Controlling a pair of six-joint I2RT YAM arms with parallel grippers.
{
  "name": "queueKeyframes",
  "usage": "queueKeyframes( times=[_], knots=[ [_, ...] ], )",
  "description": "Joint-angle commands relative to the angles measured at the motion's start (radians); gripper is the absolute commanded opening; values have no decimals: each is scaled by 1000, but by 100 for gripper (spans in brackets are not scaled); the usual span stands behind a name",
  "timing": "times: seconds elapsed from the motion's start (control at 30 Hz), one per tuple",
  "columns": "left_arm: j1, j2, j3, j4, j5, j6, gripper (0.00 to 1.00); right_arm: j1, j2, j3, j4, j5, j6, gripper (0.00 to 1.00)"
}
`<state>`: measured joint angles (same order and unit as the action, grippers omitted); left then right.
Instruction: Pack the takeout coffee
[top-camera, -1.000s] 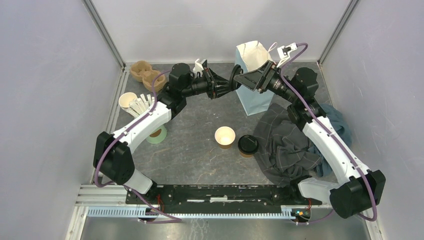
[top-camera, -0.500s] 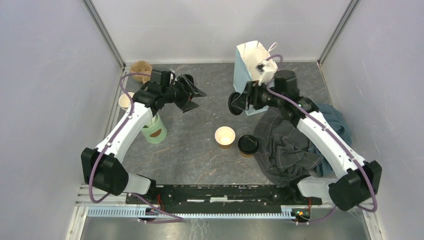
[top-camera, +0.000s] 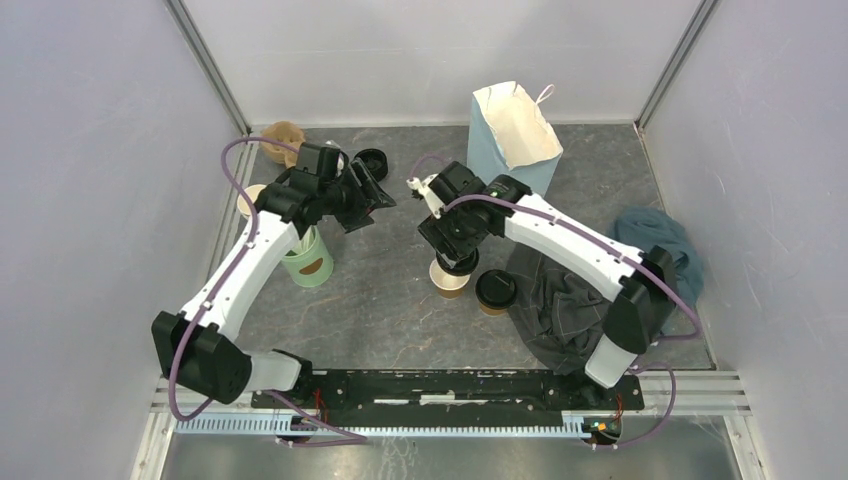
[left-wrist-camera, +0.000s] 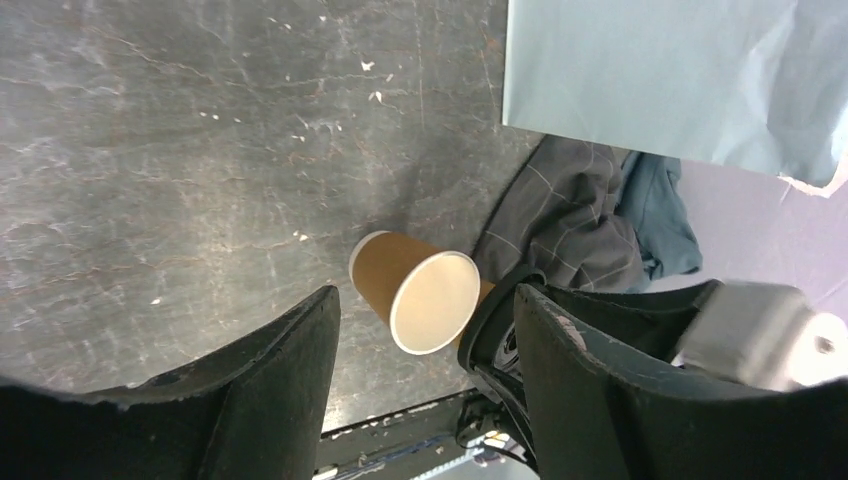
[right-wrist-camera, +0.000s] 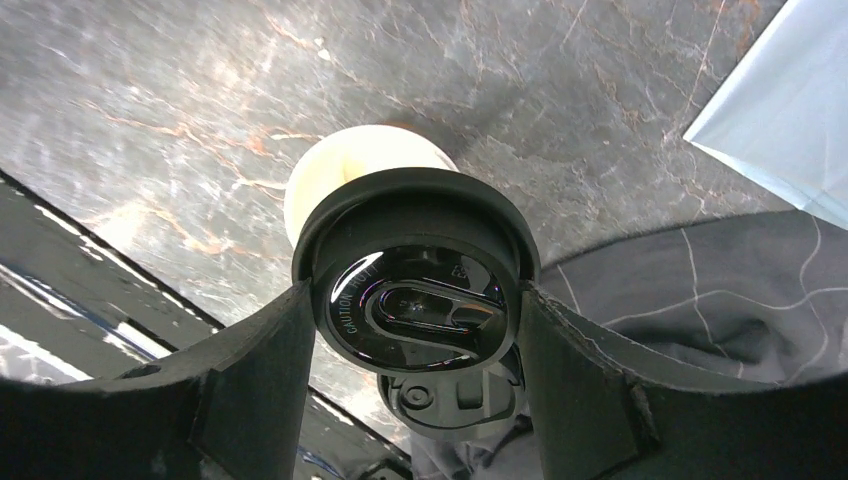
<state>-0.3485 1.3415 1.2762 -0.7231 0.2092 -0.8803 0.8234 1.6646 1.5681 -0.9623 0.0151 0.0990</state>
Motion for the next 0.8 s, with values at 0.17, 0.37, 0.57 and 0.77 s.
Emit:
queueKeyframes(
  times=[0.17, 0.37, 0.57, 0.77],
  knots=[
    [0, -124, -5, -21, -151, 96, 71, 58, 89, 87, -109, 70, -37, 70],
    [0, -142, 8, -49, -192, 128, 71, 65, 116, 77, -86, 39, -25, 70],
    [1, -138, 18, -52, -197, 143, 72, 65, 132, 69, -65, 28, -22, 70],
    [0, -122, 36, -52, -192, 151, 72, 65, 144, 58, -46, 11, -23, 71]
  ],
)
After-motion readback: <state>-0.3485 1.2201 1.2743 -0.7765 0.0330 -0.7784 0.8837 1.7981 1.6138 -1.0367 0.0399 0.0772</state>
